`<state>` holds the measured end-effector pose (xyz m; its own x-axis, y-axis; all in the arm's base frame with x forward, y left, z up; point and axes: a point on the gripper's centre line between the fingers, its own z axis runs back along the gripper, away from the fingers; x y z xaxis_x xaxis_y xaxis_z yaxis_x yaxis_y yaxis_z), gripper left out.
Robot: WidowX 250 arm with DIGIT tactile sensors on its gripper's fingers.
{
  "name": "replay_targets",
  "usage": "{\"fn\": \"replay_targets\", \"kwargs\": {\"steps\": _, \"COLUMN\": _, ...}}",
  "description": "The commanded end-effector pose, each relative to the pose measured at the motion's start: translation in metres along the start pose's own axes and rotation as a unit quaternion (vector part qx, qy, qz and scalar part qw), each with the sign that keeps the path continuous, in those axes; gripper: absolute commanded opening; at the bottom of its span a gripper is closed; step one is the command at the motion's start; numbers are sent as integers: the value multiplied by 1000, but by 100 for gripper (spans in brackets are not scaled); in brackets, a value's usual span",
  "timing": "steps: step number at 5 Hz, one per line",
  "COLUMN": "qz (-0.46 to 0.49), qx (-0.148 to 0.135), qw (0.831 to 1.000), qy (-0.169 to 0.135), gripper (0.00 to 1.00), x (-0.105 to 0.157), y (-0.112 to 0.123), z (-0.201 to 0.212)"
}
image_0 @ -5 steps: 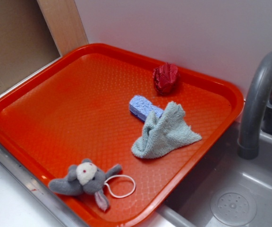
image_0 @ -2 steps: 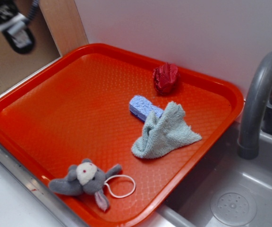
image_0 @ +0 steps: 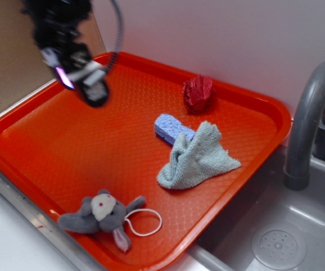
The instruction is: Grab the blue cloth.
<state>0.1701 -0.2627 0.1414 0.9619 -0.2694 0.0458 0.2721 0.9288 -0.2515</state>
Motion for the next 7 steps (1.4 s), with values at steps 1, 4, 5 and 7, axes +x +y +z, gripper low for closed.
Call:
{"fn": "replay_targets", "kwargs": {"steps": 1, "qz": -26, "qx": -9, "qw": 1000, "qy": -13, "gripper": 100, "x": 35, "y": -35, "z": -35}}
{"fn": "replay_targets", "kwargs": {"steps": 4, "qz": -72, "qx": 32, "qw": 996, "qy": 45, "gripper": 100, "x": 40, "y": -57, "z": -102}}
{"fn": "replay_targets", "kwargs": {"steps": 5, "qz": -56, "qx": 63, "qw": 996, "qy": 36, "gripper": 0, "x": 36, "y": -57, "z": -100}}
{"fn": "replay_targets", "kwargs": {"steps": 7, "qz": -73, "qx": 58, "qw": 995, "qy": -20, "gripper": 0, "x": 37, "y": -39, "z": -35}}
